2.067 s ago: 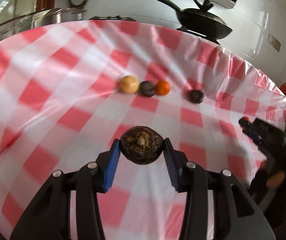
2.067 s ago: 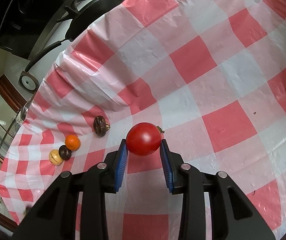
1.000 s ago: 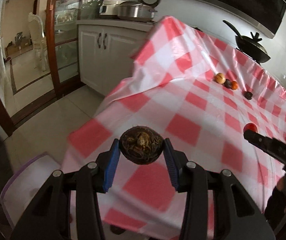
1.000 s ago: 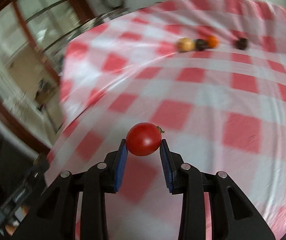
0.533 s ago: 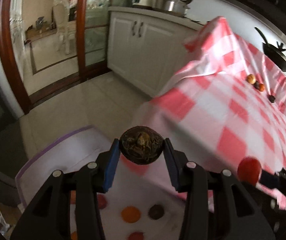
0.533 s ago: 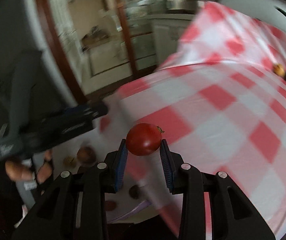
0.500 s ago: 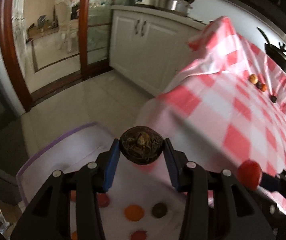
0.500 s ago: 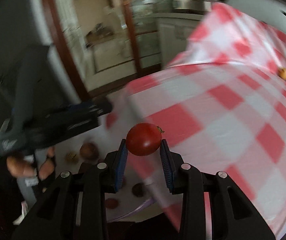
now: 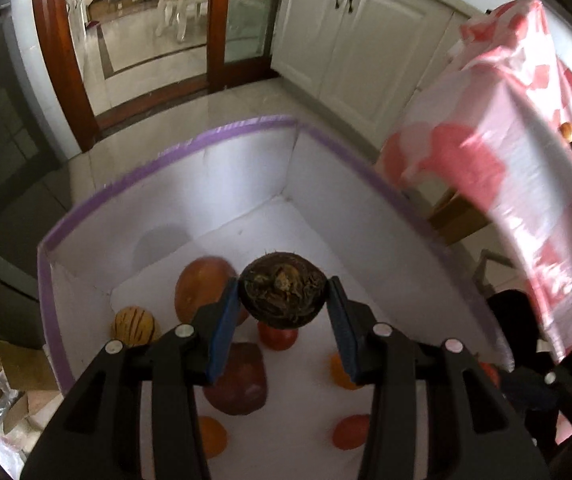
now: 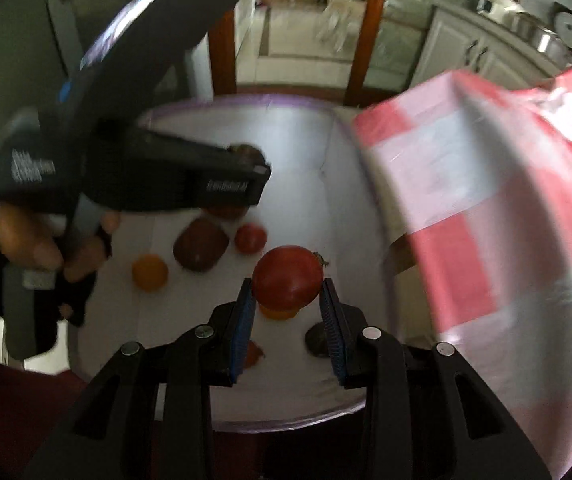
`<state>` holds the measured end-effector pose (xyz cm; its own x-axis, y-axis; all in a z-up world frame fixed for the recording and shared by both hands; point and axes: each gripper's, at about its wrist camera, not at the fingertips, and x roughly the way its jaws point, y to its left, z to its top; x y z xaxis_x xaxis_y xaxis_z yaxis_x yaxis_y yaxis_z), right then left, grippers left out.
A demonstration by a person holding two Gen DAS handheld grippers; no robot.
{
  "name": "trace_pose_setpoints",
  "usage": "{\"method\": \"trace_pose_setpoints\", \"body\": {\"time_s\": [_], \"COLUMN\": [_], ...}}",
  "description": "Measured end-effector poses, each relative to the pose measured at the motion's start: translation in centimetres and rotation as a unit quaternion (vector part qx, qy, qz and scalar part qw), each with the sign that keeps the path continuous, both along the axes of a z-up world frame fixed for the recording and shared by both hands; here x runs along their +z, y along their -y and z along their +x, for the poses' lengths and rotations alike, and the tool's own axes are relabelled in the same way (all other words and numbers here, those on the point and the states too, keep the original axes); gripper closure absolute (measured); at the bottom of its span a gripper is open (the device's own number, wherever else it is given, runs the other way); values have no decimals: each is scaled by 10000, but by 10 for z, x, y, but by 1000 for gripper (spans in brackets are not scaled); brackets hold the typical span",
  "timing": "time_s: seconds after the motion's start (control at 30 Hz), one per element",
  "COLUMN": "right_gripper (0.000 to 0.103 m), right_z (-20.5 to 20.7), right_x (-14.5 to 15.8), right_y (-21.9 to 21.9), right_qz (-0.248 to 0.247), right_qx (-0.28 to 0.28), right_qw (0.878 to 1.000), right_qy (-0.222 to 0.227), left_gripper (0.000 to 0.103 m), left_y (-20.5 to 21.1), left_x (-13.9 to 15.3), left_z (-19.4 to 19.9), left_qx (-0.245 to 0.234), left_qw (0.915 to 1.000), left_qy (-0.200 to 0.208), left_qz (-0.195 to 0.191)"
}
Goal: Organize fruits
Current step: 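Open both tools to drop the passion fruit and tomato into the box, then move both tools back over the fruits on the table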
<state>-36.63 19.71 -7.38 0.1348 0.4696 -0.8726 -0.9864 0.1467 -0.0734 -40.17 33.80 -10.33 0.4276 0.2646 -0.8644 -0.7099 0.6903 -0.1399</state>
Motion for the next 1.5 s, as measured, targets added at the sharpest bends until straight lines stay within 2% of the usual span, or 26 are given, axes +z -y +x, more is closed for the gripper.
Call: {"method": "trace_pose_setpoints", "body": {"time_s": [0.3,0.57,0.6,0.63,0.67,0.7,0.83,0.97,1.17,1.5], "right_gripper": [69,67,64,54,48,41,35,30,28,26], "right_z": [5,1,3,5,8,8,12,13,17,23], "right_x": [-34,-49,-49,-47,-44,-42,-31,-28,-20,3], "right_y": [-11,-13,-14,-14,-12,-11,-8,-6,-3,9], "right_qz": [-453,-572,-569,-520,-454,-388,-227,-187,-62,249], "right_qx": [132,200,179,132,96,63,10,-15,-99,-187], "right_qw": [9988,9981,9982,9985,9988,9991,9996,9997,9998,9994], "right_qy": [-130,-103,-102,-116,-142,-167,-193,-164,-171,-173], "left_gripper": [59,58,54,42,35,23,7,2,2,2], "left_y": [-4,-11,-11,-11,-10,-10,-12,-15,-19,-15], "left_x": [-30,-29,-29,-27,-25,-22,-18,-16,-14,7], "left_z": [-5,-12,-12,-12,-12,-13,-15,-16,-18,-14], "left_qx": [197,405,422,431,461,501,615,777,894,935], "left_qw": [9990,9984,9983,9983,9983,9983,9980,9969,9959,9952], "left_qy": [-326,-311,-304,-297,-284,-239,-148,-127,-100,-76], "left_qz": [-227,-247,-247,-242,-214,-161,-53,-45,-61,271]}}
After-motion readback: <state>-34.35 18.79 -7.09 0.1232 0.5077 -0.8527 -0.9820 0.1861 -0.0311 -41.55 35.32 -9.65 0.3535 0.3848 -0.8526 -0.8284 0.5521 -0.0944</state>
